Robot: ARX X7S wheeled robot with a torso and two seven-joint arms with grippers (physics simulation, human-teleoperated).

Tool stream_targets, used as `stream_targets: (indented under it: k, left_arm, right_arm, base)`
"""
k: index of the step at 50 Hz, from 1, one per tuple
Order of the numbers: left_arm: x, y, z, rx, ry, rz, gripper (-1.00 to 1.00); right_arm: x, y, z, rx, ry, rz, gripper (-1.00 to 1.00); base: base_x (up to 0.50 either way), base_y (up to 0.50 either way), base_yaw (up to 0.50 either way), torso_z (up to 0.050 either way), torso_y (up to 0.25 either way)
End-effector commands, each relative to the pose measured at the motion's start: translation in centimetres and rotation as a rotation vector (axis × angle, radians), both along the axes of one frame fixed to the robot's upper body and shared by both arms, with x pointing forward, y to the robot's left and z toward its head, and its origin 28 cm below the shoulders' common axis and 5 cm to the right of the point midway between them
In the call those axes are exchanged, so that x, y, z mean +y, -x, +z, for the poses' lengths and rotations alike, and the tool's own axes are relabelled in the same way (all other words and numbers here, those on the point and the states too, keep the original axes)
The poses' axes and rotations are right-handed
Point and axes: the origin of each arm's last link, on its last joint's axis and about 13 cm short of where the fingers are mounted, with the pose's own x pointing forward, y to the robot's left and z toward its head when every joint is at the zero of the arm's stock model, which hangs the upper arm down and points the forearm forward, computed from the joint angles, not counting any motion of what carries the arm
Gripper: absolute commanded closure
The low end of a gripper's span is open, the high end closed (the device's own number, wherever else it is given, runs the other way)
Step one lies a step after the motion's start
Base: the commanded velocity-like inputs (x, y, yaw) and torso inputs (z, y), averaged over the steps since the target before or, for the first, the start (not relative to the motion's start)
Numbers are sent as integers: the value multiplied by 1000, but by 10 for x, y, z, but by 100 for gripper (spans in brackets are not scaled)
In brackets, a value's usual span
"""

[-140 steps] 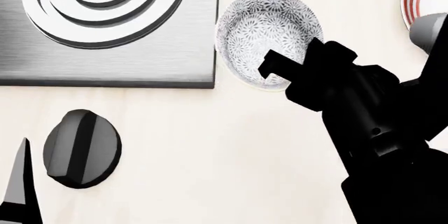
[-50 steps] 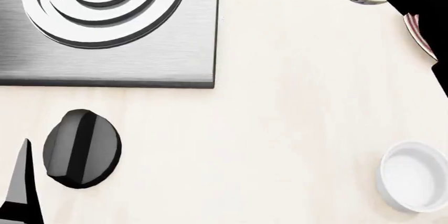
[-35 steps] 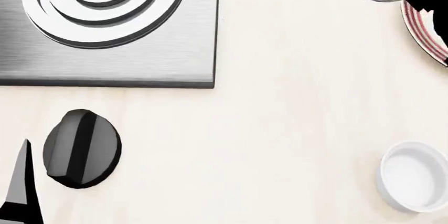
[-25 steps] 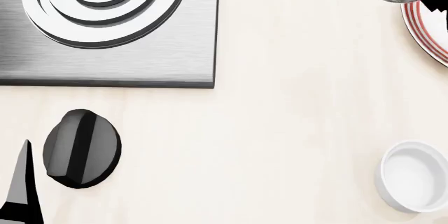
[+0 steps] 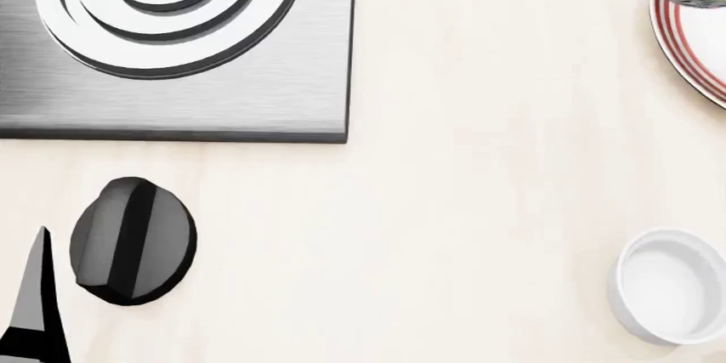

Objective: Pick the akita bowl next to the ramekin and place it on the plate.

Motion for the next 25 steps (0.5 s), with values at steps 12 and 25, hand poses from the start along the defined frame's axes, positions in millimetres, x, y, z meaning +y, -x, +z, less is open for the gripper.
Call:
stream_targets:
  k: [12,25]
  left_arm:
    - [0,0,1,-2,1,1,-100]
    - [0,0,0,2,-1,1,-100]
  right_arm:
    - [-17,-5,2,5,-29,-64,100]
    - [-25,-12,3,4,-54,-91,100]
  base:
    - [0,0,0,0,1]
    - [0,0,0,0,1]
